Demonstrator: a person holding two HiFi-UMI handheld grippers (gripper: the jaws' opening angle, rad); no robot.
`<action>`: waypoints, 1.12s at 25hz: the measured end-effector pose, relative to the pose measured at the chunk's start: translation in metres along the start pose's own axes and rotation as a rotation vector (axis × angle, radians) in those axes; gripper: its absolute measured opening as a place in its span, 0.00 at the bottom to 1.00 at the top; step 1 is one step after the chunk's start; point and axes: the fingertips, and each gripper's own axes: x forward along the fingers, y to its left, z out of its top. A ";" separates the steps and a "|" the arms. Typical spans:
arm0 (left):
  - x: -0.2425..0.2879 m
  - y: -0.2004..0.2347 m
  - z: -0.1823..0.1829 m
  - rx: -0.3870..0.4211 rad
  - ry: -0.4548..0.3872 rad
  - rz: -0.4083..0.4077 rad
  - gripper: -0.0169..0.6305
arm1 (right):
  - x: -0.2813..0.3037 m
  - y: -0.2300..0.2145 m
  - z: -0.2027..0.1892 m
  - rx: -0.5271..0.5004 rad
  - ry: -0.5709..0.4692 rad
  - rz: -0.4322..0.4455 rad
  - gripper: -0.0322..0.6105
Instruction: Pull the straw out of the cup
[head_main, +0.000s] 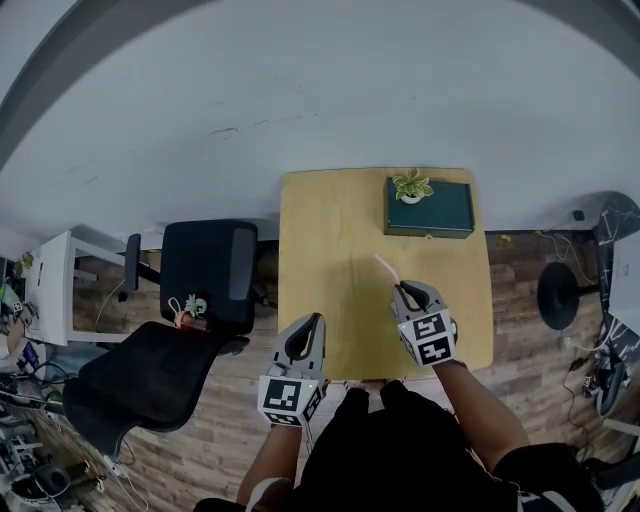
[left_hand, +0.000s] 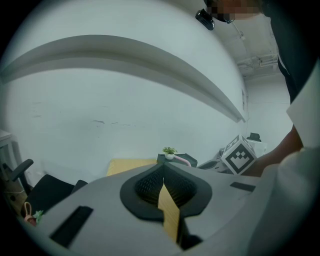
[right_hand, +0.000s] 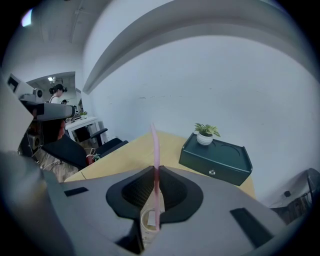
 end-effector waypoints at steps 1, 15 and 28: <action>-0.001 -0.001 0.000 0.000 -0.002 0.000 0.06 | -0.003 0.000 0.002 0.001 -0.009 0.001 0.13; -0.001 -0.024 0.010 0.020 -0.023 -0.020 0.05 | -0.068 -0.008 0.048 0.041 -0.217 -0.021 0.13; 0.007 -0.046 0.022 0.046 -0.037 -0.053 0.05 | -0.141 -0.005 0.110 0.034 -0.441 -0.016 0.13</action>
